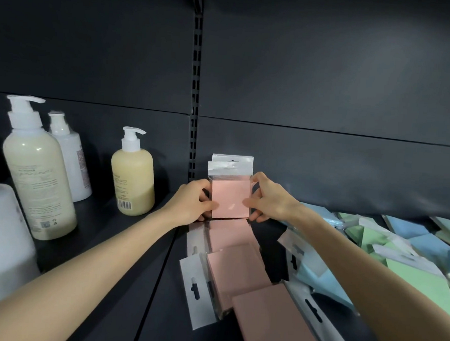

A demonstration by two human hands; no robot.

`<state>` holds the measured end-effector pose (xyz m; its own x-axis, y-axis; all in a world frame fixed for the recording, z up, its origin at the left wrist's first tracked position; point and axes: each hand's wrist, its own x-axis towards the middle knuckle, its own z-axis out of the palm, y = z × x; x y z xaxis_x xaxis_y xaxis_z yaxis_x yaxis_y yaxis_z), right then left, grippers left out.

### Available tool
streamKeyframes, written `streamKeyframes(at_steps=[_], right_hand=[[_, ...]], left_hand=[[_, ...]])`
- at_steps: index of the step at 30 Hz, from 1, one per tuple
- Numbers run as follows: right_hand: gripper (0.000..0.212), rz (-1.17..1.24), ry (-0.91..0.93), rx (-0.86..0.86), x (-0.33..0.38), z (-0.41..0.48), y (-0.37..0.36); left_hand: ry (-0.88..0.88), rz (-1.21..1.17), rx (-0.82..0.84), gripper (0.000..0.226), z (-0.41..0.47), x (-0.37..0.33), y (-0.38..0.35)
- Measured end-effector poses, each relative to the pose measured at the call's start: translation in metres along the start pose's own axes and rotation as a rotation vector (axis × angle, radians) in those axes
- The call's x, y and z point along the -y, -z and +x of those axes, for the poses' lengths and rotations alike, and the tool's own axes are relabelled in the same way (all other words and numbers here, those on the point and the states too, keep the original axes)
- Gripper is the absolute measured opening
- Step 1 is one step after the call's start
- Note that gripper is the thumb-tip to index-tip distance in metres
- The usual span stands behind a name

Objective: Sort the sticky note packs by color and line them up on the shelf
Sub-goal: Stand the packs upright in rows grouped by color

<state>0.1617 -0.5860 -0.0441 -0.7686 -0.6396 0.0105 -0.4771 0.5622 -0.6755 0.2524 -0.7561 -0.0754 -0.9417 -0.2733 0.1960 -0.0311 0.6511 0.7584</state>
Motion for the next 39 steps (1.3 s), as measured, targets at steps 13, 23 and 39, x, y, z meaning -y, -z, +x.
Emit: streamKeyframes(at_steps=[13, 23, 39], right_hand=[[0.058, -0.041, 0.103, -0.230, 0.003, 0.003, -0.006], [0.055, 0.030, 0.111, -0.232, 0.000, 0.005, 0.001], [0.060, -0.262, 0.089, -0.248, -0.005, 0.018, 0.002]], left_hand=[[-0.064, 0.171, -0.113, 0.034, 0.002, 0.006, -0.006], [-0.023, 0.129, -0.123, 0.058, 0.007, 0.002, -0.003], [0.009, 0.433, -0.137, 0.051, 0.009, -0.006, -0.006]])
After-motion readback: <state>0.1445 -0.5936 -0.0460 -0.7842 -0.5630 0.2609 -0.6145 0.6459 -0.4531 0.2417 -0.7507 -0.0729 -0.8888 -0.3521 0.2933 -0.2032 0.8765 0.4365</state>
